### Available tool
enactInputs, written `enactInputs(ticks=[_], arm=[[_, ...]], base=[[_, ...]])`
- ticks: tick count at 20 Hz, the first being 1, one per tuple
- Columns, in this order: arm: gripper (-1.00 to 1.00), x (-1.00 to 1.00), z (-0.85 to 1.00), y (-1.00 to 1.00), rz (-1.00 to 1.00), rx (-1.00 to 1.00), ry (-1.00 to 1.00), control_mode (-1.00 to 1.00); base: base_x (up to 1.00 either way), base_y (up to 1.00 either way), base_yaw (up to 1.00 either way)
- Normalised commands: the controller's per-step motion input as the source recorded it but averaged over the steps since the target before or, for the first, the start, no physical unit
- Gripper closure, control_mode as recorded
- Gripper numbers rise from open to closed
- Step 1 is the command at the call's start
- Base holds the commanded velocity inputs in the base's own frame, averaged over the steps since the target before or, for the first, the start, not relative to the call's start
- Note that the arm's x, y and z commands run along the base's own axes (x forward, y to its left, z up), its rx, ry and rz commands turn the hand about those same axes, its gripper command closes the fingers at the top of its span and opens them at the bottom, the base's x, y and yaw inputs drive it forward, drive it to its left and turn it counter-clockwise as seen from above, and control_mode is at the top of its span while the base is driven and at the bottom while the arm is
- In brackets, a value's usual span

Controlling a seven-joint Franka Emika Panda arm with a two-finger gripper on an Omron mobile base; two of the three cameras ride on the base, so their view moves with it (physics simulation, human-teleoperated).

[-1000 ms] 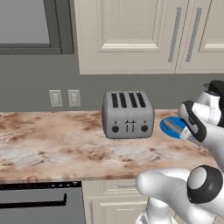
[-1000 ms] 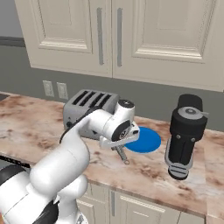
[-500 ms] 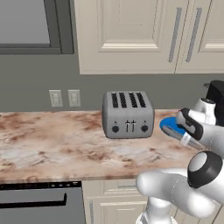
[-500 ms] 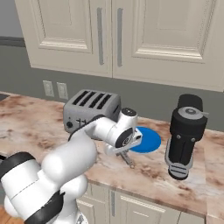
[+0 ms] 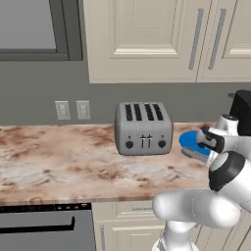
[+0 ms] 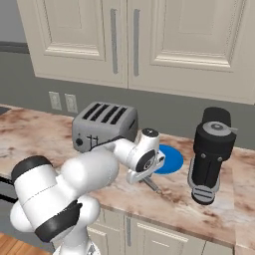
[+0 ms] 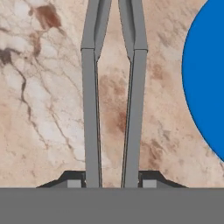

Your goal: Pick up the tongs from the counter and place them near the plate next to the oven.

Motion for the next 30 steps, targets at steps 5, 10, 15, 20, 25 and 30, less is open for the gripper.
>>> enactInputs(ticks=[5,10,15,20,25,30], arm=[[1.00,0.15,-0.25,-0.01,0.08,0.00,0.00,-1.00],[1.00,0.14,-0.19,-0.01,0.06,0.00,0.00,-1.00],[1.00,0.11,-0.22,0.00,0.03,0.00,0.00,-1.00],[1.00,0.23,-0.20,-0.01,0.02,0.00,0.00,-1.00],[1.00,0.23,-0.22,-0.02,0.01,0.00,0.00,-1.00],[-1.00,0.02,-0.23,-0.01,0.00,0.00,0.00,-1.00]], base=[[0.00,0.00,0.00],[0.00,0.00,0.00],[0.00,0.00,0.00],[0.00,0.00,0.00],[0.00,0.00,0.00],[0.00,0.00,0.00]])
